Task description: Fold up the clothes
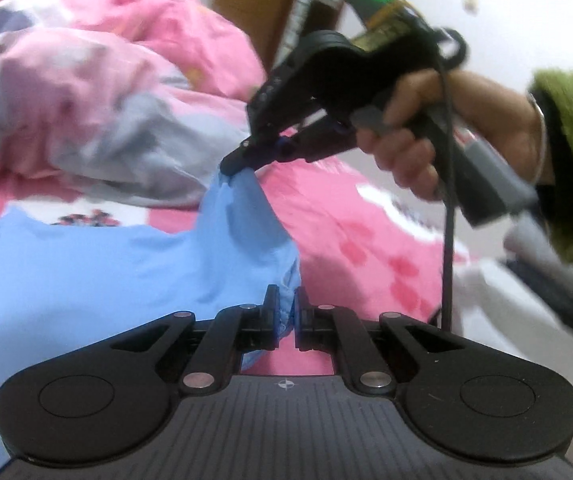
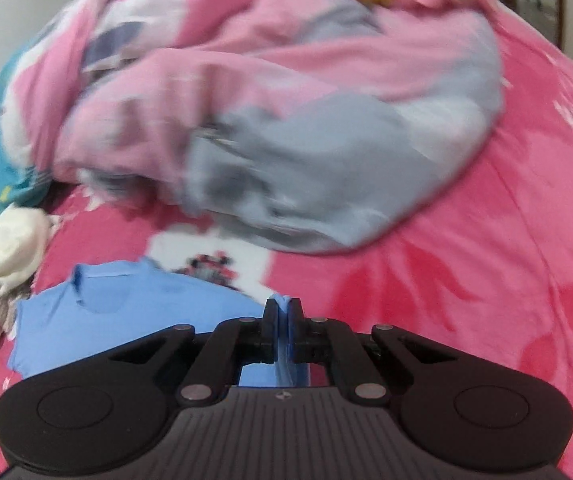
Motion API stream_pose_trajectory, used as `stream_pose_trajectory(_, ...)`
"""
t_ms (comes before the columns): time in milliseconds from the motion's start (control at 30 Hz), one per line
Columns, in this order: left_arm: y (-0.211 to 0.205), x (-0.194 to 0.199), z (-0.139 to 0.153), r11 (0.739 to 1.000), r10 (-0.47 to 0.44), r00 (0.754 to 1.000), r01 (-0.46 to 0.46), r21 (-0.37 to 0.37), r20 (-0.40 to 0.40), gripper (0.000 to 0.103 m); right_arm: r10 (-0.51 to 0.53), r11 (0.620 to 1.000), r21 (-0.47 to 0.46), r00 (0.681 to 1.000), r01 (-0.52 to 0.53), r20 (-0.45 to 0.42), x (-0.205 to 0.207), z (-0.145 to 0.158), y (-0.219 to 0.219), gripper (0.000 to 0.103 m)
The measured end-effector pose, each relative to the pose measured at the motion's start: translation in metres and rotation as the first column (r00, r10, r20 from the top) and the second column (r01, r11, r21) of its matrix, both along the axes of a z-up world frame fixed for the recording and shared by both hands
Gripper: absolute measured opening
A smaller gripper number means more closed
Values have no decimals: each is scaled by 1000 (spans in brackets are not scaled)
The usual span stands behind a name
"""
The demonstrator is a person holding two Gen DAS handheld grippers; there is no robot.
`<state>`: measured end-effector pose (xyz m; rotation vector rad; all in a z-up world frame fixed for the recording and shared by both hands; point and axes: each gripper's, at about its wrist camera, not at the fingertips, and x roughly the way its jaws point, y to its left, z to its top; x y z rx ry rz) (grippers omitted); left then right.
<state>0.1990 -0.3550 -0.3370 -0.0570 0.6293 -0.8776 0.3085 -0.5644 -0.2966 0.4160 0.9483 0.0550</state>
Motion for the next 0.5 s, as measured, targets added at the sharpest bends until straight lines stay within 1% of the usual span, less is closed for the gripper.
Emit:
stream_pose_trajectory(100,24,7,8,994,95,994,-98,-47,-52,5,69,997,-25,997,-68,28,10,14,33,3)
stream_pose_trajectory(200,49,12,10,979,180,978,-189,-79,-110,5,142,989,-44,989,-140,40,24,17,68,3)
stream_pose_trajectory(300,70,14,7,964,241,958,-255,-77,-155,5,219,974,-62,974,-216,50,36,9,105,3)
stream_pose_trajectory(367,82,16,-3,954,278,937,-294,-51,-212,6,257,965,-70,965,-253,53,44,-3,125,6)
stream_pose_trajectory(433,92,19,-14,945,311,910,-327,-14,-274,11,279,959,-50,960,-278,20,54,-23,140,9)
stream_pose_trajectory(500,105,21,-22,932,346,880,-364,9,-326,25,276,961,0,961,-276,-29,62,-41,146,11)
